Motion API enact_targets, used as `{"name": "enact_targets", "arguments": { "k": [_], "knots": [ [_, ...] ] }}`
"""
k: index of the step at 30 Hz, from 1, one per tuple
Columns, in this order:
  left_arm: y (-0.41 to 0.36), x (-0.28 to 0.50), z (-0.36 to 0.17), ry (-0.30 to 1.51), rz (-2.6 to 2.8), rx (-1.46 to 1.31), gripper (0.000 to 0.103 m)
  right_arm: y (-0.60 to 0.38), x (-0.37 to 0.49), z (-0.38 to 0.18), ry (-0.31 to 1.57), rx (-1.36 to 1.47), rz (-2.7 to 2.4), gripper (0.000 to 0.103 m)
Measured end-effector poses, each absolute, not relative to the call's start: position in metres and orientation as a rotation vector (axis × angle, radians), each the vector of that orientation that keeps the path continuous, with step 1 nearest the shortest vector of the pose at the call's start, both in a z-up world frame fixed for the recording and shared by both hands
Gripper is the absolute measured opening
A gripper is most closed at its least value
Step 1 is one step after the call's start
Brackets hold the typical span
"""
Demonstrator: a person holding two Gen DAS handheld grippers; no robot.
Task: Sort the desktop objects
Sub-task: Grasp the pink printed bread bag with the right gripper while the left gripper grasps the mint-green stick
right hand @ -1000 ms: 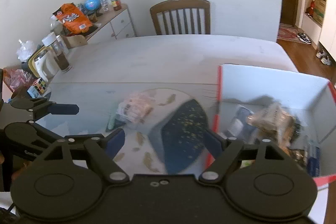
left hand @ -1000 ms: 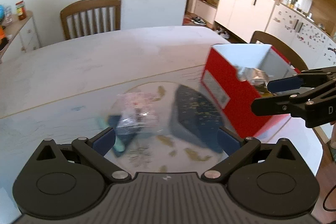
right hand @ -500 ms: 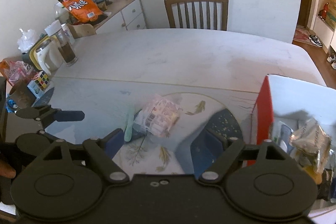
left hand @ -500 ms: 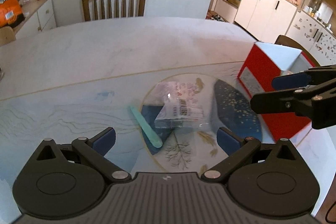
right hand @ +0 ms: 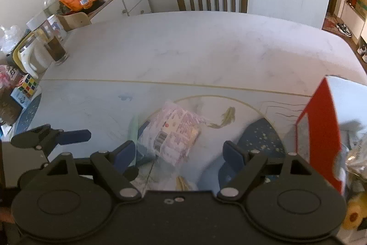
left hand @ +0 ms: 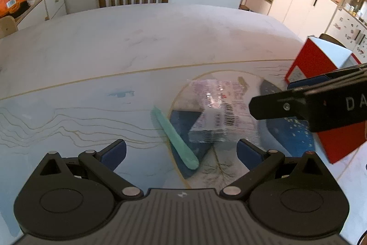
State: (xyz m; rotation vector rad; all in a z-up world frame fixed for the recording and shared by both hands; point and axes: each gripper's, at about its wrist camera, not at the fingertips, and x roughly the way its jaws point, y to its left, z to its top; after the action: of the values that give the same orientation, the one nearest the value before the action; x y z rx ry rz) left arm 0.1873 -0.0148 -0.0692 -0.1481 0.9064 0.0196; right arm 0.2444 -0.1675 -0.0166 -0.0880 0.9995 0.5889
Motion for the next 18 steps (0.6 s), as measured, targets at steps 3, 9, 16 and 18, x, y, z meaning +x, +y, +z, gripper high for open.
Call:
{"name": "enact_targets", "arguments": {
  "k": [3,9,16,18],
  "knots": [
    [-0.013,0.191,-0.075,0.903,0.031,-0.149,0.103,-0.16,0.253,-0.022,1.011,-0.079,0.589,0.084],
    [-0.018,0.195,-0.088,0.918,0.041,-0.137,0.102,-0.142,0.267,-0.035,1.033,-0.082,0.591,0.083],
    [-0.026,0.199,-0.098,0.923,0.07,-0.093,0.101,-0.129,0.278,-0.049,1.059,-0.084,0.588,0.083],
    [-0.026,0.201,-0.101,0.928,0.078,-0.087,0.1,-0.127,0.279,-0.052,1.064,-0.088,0.588,0.083]
  ]
}}
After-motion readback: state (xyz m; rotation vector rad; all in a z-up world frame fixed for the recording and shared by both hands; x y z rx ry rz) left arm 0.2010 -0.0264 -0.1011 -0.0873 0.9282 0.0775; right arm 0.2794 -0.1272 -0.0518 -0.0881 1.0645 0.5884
